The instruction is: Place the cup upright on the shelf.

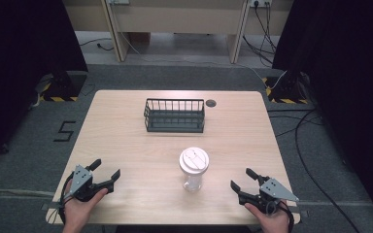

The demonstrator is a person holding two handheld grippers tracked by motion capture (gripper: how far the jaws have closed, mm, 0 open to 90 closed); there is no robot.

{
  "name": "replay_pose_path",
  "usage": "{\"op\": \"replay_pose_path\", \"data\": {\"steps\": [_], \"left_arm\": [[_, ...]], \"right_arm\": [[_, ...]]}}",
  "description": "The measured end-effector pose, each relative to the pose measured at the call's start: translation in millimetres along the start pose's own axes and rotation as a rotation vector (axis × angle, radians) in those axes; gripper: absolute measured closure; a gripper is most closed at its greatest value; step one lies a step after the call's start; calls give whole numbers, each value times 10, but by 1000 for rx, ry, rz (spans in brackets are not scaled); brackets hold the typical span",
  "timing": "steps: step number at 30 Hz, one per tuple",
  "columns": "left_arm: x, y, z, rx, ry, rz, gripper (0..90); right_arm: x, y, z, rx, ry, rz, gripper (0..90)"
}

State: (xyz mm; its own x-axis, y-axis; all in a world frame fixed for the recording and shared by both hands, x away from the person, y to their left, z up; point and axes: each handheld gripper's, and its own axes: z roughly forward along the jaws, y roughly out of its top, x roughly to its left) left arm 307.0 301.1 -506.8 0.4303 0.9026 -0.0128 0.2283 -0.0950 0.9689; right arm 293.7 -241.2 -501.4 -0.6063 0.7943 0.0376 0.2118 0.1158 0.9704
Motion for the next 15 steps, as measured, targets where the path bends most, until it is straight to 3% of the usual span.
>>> {"op": "replay_pose_path", "data": {"steps": [8,15], "left_arm": [[-17,-9,25,12,0,11,149],[-22,-13,26,13,-2,9,150]], "right_arm": [[87,32,10,-7,56,18,229],[265,92,97,-19,119,-16,197]]}}
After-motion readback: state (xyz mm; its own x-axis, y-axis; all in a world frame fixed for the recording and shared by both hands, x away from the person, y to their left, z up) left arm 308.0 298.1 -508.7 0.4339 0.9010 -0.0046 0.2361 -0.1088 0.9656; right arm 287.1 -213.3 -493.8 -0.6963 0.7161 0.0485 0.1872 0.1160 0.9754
